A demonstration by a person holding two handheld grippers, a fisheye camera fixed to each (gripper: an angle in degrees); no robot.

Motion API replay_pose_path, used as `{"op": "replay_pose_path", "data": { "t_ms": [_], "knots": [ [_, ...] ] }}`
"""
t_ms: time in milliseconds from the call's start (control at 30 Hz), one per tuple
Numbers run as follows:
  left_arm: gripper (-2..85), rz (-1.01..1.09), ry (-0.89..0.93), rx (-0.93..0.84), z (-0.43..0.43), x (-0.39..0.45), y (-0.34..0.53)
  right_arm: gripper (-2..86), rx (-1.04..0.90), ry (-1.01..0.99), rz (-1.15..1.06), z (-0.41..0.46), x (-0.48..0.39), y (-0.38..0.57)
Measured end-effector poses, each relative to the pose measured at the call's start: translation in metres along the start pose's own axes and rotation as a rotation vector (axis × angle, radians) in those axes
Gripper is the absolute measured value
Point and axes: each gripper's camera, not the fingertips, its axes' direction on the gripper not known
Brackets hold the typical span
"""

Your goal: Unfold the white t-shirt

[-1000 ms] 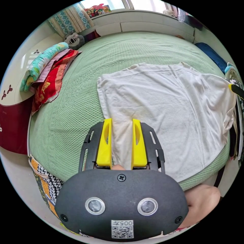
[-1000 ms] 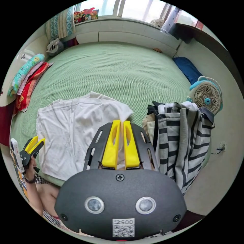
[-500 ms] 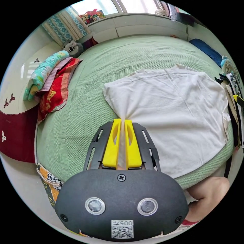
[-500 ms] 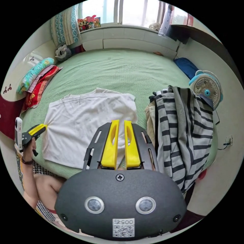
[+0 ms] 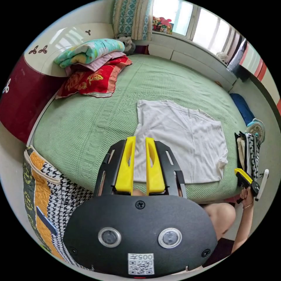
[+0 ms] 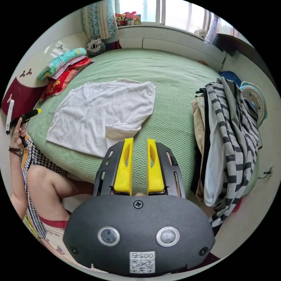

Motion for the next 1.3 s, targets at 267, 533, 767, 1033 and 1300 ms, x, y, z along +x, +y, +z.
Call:
{"op": "replay_pose_path", "data": {
  "t_ms": [267,533,767,1033,1300],
  "knots": [
    [9.6,0.013,0.114,-0.047,0.001,-0.047,0.062,7.4,0.042,-0.063,-0.068,-0.013,-0.055,0.034],
    [11.6,-0.025,0.194,-0.088,0.056,-0.059,0.096,7.6,0.048,-0.043,-0.085,-0.010,-0.080,0.068],
    [12.0,-0.009,0.124,-0.160,0.101,-0.055,0.086,7.5,0.095,-0.017,-0.065,-0.010,-0.083,0.070],
    [10.5,0.038,0.114,-0.275,0.119,-0.058,0.057,6.4,0.148,-0.020,-0.049,-0.001,-0.078,0.054],
    [10.2,0.046,0.075,-0.241,0.125,-0.050,0.055,11.3,0.133,-0.013,-0.043,0.021,-0.086,0.047]
  ]
}}
